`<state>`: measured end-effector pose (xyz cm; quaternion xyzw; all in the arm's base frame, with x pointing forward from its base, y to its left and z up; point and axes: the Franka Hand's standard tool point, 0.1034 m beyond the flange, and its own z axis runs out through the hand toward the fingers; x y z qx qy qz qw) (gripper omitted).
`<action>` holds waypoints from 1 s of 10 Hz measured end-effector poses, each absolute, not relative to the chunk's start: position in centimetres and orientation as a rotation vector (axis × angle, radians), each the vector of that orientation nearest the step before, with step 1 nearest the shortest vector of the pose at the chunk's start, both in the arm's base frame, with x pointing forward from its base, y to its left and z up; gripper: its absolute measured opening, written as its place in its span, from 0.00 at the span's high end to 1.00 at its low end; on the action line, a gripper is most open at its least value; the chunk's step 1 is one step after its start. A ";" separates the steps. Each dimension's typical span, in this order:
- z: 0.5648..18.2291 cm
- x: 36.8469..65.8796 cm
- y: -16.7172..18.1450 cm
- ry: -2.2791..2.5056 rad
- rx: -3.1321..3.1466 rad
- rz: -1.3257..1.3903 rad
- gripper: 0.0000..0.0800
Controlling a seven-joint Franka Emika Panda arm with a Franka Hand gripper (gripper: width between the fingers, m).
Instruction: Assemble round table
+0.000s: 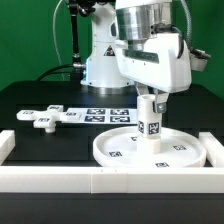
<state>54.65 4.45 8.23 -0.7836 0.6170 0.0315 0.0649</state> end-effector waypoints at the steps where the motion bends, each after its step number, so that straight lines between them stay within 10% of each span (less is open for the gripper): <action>1: 8.3 54.7 4.7 1.954 -2.280 0.114 0.49; 10: 8.3 54.7 5.2 1.418 -2.618 0.097 0.19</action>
Offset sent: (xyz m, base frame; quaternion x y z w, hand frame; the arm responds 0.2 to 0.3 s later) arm 0.0000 0.0000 0.0000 0.0000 0.0000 0.0000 1.0000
